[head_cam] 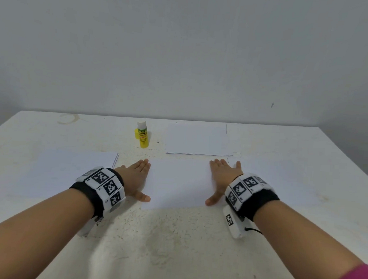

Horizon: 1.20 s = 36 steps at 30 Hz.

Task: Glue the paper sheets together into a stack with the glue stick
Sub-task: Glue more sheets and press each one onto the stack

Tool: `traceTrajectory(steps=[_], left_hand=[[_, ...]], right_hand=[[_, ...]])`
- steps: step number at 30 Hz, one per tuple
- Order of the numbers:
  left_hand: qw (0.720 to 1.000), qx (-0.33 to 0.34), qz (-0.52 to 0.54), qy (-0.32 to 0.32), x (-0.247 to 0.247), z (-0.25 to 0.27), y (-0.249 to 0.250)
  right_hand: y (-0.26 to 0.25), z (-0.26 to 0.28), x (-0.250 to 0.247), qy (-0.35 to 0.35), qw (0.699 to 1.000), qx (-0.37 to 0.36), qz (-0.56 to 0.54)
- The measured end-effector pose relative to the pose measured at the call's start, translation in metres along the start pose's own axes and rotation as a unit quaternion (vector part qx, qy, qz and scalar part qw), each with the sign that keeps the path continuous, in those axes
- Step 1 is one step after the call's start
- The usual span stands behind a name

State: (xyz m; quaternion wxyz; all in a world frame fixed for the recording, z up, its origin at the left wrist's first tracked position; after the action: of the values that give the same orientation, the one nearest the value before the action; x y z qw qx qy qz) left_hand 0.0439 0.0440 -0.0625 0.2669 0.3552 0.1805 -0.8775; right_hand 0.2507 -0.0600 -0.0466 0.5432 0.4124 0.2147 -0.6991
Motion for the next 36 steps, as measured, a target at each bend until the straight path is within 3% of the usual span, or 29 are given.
traceTrajectory(steps=[7,12,16,19,27,32,36], left_hand=[[1.0,-0.001,-0.003,-0.003,0.001,0.0,0.0],[1.0,-0.001,0.008,-0.004,0.001,0.0,0.001],[1.0,-0.005,0.021,-0.006,0.002,-0.002,-0.001],[1.0,-0.005,0.028,-0.006,0.002,0.0,-0.001],[0.999,-0.005,0.048,-0.002,0.002,0.004,-0.001],[0.999,0.032,0.016,-0.012,-0.001,0.008,0.001],[0.999,0.037,0.008,-0.005,0.0,0.005,0.001]], right_hand=[[-0.007,0.002,-0.008,0.013,0.999,-0.006,0.03],[-0.079,0.011,-0.023,0.043,0.988,-0.146,-0.04],[-0.127,0.013,-0.021,0.02,0.972,-0.226,-0.068],[-0.118,0.008,-0.014,0.006,0.976,-0.209,-0.057],[-0.005,-0.005,-0.004,0.0,0.993,-0.079,-0.093],[0.014,-0.017,-0.038,0.107,0.983,-0.054,-0.138],[0.021,-0.024,-0.047,0.125,0.978,-0.042,-0.159]])
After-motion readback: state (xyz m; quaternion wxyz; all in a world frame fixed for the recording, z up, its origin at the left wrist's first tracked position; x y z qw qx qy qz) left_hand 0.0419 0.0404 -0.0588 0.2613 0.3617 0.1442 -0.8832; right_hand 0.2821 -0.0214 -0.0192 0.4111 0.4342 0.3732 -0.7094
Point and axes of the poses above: each hand's wrist, its own z-axis away from the middle knuckle, its own x-axis out of the palm, y = z × x, the point moved 9 cm from there along -z, towards the middle knuckle, and after that the axes turned 2 degrees about -y, right-handed, at the moved point
